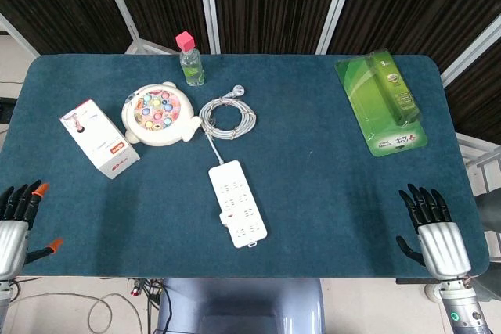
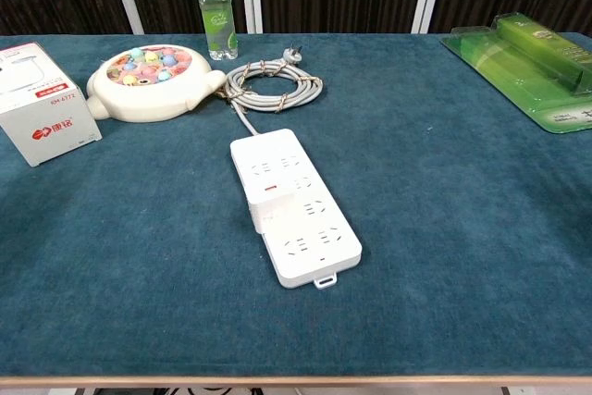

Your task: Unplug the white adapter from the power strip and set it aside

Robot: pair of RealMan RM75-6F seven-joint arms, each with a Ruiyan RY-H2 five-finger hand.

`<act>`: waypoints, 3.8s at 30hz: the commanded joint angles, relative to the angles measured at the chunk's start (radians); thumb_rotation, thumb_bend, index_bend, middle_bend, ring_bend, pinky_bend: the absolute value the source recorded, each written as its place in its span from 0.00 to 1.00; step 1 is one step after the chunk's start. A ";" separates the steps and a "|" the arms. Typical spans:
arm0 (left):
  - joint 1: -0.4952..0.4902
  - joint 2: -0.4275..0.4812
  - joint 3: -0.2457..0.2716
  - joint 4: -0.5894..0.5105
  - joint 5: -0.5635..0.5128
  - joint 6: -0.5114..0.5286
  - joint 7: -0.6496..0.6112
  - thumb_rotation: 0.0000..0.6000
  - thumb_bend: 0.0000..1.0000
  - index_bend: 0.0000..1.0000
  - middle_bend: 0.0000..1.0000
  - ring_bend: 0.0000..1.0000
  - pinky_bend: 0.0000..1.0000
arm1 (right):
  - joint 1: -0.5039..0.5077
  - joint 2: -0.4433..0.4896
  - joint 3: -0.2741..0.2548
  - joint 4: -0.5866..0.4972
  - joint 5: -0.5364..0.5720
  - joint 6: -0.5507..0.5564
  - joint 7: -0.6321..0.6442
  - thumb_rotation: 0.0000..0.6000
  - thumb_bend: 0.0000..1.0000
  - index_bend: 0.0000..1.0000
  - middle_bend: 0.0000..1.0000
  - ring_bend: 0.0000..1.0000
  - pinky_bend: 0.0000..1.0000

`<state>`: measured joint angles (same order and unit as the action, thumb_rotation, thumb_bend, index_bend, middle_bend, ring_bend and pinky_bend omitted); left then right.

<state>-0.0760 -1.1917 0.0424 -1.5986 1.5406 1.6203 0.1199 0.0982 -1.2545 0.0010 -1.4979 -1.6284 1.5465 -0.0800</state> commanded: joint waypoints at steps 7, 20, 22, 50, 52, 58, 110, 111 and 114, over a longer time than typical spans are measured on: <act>0.003 -0.001 -0.009 -0.006 0.008 -0.008 0.002 1.00 0.03 0.03 0.02 0.02 0.00 | 0.001 -0.002 -0.006 -0.004 -0.012 -0.007 -0.005 1.00 0.34 0.00 0.00 0.00 0.00; -0.007 0.011 -0.029 -0.044 0.014 -0.034 0.024 1.00 0.03 0.03 0.02 0.02 0.00 | 0.047 -0.039 -0.062 -0.023 -0.131 -0.075 -0.075 1.00 0.41 0.00 0.00 0.00 0.00; -0.015 0.015 -0.036 -0.054 0.016 -0.044 0.034 1.00 0.03 0.04 0.02 0.02 0.00 | 0.058 -0.048 -0.072 -0.038 -0.153 -0.095 -0.095 1.00 0.53 0.00 0.00 0.00 0.00; -0.376 -0.061 -0.212 -0.366 -0.167 -0.463 0.424 1.00 0.03 0.09 0.04 0.02 0.00 | 0.176 -0.314 -0.077 -0.139 -0.109 -0.437 -0.437 1.00 0.87 0.00 0.00 0.00 0.01; -0.396 -0.078 -0.217 -0.372 -0.186 -0.478 0.450 1.00 0.03 0.09 0.04 0.02 0.00 | 0.184 -0.324 -0.075 -0.139 -0.104 -0.446 -0.437 1.00 0.87 0.00 0.00 0.00 0.01; -0.444 -0.107 -0.211 -0.378 -0.222 -0.517 0.520 1.00 0.03 0.10 0.05 0.02 0.00 | 0.208 -0.352 -0.075 -0.145 -0.098 -0.471 -0.445 1.00 0.87 0.00 0.00 0.00 0.02; -0.740 -0.303 -0.211 -0.307 -0.546 -0.630 0.718 1.00 0.04 0.25 0.25 0.05 0.00 | 0.274 -0.528 -0.102 -0.041 0.003 -0.533 -0.485 1.00 0.87 0.00 0.00 0.00 0.03; -0.751 -0.304 -0.210 -0.302 -0.561 -0.634 0.730 1.00 0.04 0.26 0.25 0.05 0.00 | 0.274 -0.528 -0.103 -0.041 0.003 -0.532 -0.486 1.00 0.87 0.00 0.00 0.00 0.03; -0.776 -0.307 -0.205 -0.288 -0.600 -0.642 0.758 1.00 0.05 0.27 0.28 0.06 0.00 | 0.275 -0.528 -0.104 -0.042 0.006 -0.529 -0.487 1.00 0.87 0.00 0.00 0.00 0.03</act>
<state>-0.8335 -1.4939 -0.1656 -1.8987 0.9639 0.9875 0.8621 0.3726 -1.7829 -0.1028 -1.5394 -1.6222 1.0173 -0.5666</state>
